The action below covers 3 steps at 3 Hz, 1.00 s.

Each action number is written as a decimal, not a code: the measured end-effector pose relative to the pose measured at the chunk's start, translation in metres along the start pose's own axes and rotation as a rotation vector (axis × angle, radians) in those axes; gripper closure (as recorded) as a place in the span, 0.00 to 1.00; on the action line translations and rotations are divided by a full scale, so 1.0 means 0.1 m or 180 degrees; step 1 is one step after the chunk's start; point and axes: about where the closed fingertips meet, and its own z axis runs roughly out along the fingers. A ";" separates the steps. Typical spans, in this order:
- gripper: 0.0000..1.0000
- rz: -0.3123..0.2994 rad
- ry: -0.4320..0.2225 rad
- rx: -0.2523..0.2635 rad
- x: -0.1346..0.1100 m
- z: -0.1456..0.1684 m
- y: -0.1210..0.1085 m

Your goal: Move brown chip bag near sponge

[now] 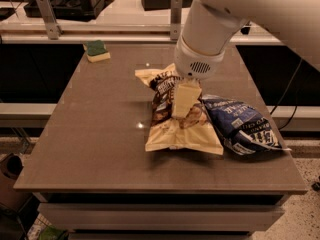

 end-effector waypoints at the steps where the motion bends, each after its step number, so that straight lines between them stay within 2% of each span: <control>1: 1.00 -0.0006 0.0071 0.0208 0.00 -0.30 -0.24; 2: 1.00 -0.0062 0.0107 0.0420 -0.03 -0.57 -0.56; 3: 1.00 -0.0138 0.0116 0.0663 -0.13 -0.76 -1.00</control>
Offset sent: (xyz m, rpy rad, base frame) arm 0.0817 -0.0203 0.1122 -0.0535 -0.2219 -0.0186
